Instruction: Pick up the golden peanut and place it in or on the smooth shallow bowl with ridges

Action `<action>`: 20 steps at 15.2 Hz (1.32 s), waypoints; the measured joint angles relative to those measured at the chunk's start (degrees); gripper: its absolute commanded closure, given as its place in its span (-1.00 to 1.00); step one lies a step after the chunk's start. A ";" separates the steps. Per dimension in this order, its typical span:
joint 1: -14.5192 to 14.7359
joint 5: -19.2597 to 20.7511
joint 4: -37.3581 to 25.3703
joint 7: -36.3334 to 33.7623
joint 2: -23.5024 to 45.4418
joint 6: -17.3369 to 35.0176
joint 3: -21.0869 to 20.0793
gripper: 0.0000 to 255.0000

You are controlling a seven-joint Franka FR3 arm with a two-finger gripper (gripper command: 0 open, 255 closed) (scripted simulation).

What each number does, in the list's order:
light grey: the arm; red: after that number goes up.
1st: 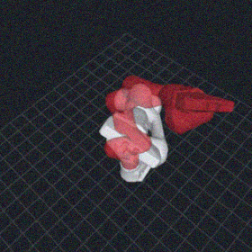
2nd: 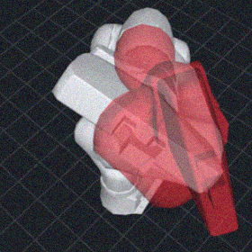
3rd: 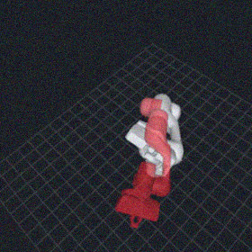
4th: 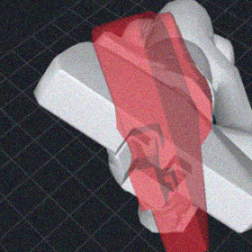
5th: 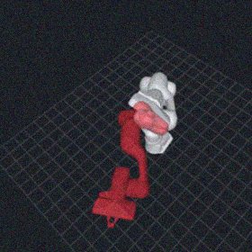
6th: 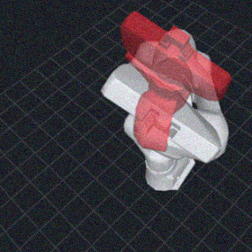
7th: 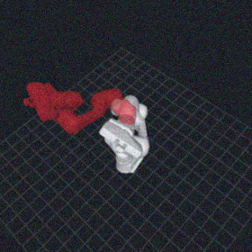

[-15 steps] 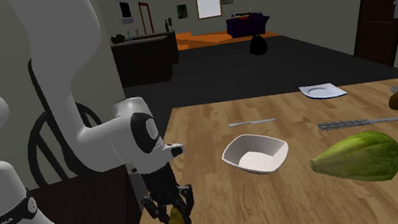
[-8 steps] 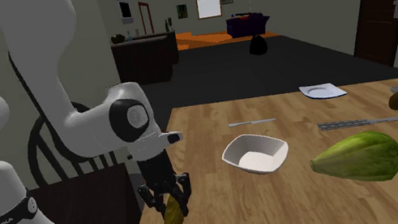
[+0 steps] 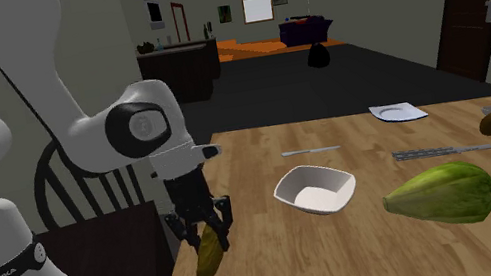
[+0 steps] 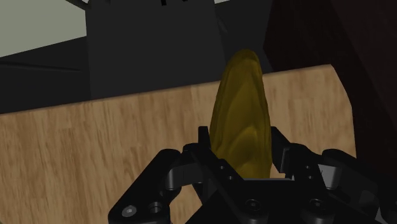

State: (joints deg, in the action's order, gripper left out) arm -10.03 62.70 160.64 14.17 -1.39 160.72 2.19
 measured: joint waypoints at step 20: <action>9.10 -22.33 -28.24 9.09 16.06 -14.15 -7.44 1.00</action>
State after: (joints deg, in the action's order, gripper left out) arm -0.93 40.38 132.40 23.26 14.67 146.57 -5.25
